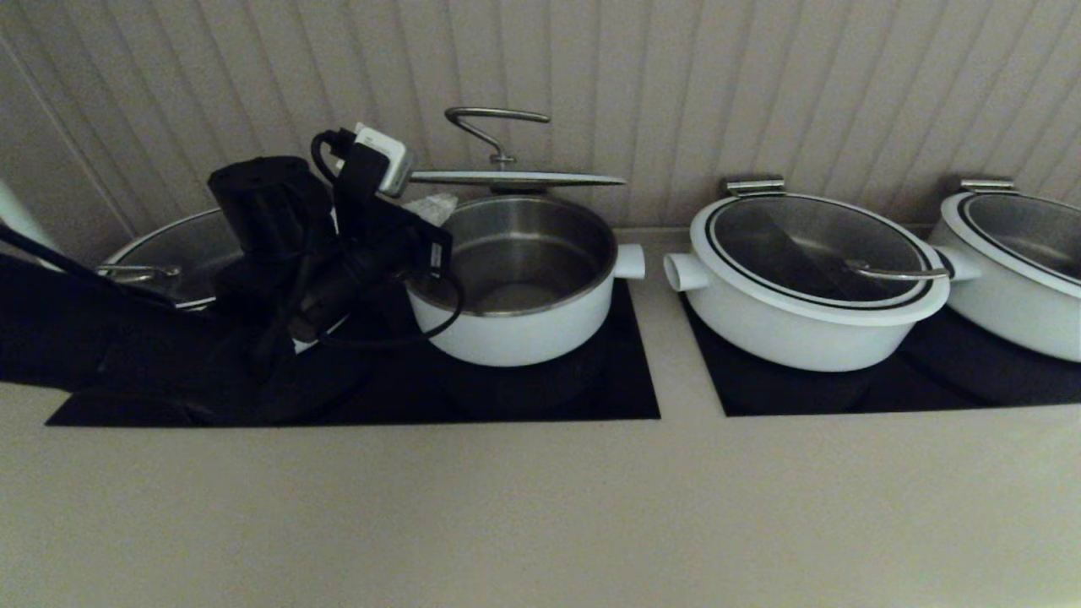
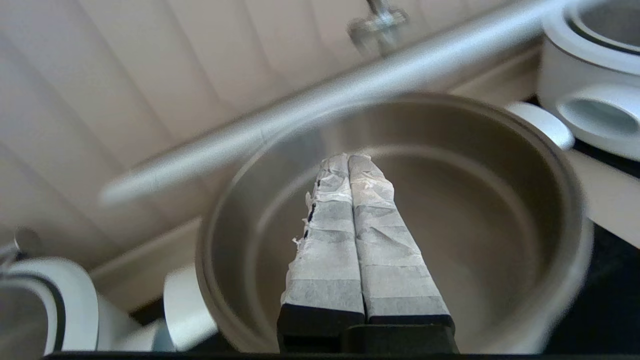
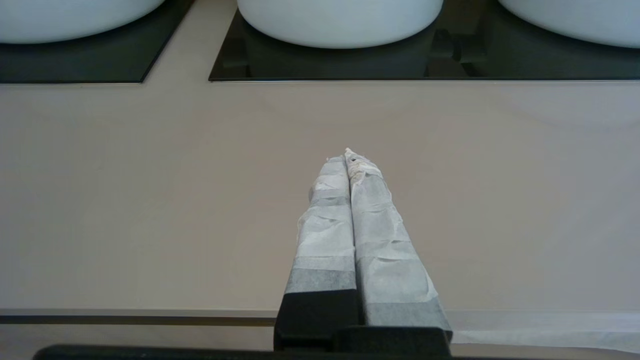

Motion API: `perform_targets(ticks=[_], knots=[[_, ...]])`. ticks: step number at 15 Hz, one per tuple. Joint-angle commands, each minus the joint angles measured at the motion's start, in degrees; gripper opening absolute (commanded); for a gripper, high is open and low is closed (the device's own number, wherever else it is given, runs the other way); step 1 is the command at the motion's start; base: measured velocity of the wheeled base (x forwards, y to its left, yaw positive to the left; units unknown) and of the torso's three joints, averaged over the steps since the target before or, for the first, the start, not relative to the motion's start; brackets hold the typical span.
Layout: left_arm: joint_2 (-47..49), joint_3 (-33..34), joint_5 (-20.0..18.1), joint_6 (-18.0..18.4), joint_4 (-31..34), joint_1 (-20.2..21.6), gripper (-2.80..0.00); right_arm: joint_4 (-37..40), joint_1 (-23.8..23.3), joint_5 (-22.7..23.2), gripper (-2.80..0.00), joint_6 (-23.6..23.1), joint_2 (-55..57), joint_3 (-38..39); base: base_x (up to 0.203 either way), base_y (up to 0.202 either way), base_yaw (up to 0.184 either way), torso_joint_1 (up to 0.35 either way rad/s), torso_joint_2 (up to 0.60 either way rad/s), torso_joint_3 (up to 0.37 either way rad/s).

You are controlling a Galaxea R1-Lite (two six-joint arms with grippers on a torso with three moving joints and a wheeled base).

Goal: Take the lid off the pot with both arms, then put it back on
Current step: Open the pot lid completely

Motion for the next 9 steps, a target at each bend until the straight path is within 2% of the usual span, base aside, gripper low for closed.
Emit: perform_targets(ticks=[1,9], knots=[[3.4,-4.0,0.0,1.3,-0.3,0.9,-2.80,0.0,0.0,0.0,-2.80,0.0,0.0,0.0,0.000,0.000,0.000,0.000,0.00,0.000],[6.1,-14.5,-0.1,2.8,1.8,3.4,-2.80,0.0,0.0,0.0,-2.80,0.0,0.0,0.0,0.000,0.000,0.000,0.000,0.00,0.000]])
